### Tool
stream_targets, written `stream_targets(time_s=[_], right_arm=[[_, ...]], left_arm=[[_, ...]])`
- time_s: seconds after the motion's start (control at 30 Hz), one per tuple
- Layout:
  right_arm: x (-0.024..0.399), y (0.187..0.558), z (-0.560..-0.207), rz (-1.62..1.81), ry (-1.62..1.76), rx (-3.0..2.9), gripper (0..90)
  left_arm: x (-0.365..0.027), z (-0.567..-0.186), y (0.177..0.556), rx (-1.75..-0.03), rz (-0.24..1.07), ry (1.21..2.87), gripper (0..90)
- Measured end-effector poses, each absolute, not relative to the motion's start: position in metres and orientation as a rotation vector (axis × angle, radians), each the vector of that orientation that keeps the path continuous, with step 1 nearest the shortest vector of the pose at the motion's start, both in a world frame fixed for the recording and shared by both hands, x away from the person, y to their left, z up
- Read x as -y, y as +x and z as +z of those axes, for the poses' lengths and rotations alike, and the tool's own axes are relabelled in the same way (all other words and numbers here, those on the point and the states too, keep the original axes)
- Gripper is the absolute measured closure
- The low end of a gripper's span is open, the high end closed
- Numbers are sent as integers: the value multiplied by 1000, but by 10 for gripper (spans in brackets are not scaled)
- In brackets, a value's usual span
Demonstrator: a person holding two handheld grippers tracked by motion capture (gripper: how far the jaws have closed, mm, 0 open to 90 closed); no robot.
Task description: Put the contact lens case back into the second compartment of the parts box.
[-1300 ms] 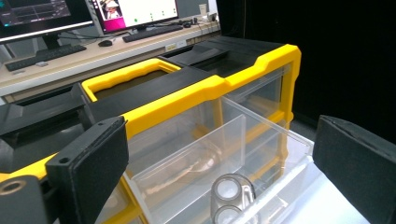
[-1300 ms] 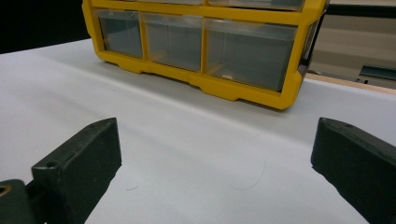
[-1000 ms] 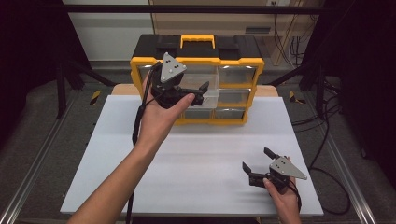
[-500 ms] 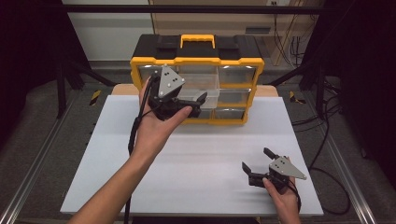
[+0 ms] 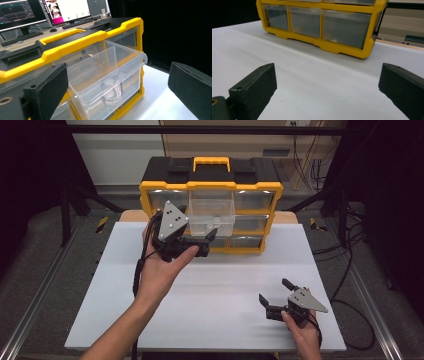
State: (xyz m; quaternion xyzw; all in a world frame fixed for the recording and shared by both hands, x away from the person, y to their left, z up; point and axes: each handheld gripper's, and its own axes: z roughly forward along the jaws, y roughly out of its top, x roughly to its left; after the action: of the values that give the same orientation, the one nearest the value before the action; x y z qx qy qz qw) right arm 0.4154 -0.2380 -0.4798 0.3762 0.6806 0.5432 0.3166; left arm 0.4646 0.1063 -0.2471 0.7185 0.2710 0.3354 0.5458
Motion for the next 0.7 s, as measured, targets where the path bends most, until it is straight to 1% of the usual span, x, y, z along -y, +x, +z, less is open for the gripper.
stream_targets(time_s=[0.33,0.7], right_arm=[[238,416,-480,1429,989,-1793,21],[237,415,-480,1432,986,-1795,21]], left_arm=[[-117,-266,458,-682,759,1656,28],[-128,-282,453,-710,757,1626,28]])
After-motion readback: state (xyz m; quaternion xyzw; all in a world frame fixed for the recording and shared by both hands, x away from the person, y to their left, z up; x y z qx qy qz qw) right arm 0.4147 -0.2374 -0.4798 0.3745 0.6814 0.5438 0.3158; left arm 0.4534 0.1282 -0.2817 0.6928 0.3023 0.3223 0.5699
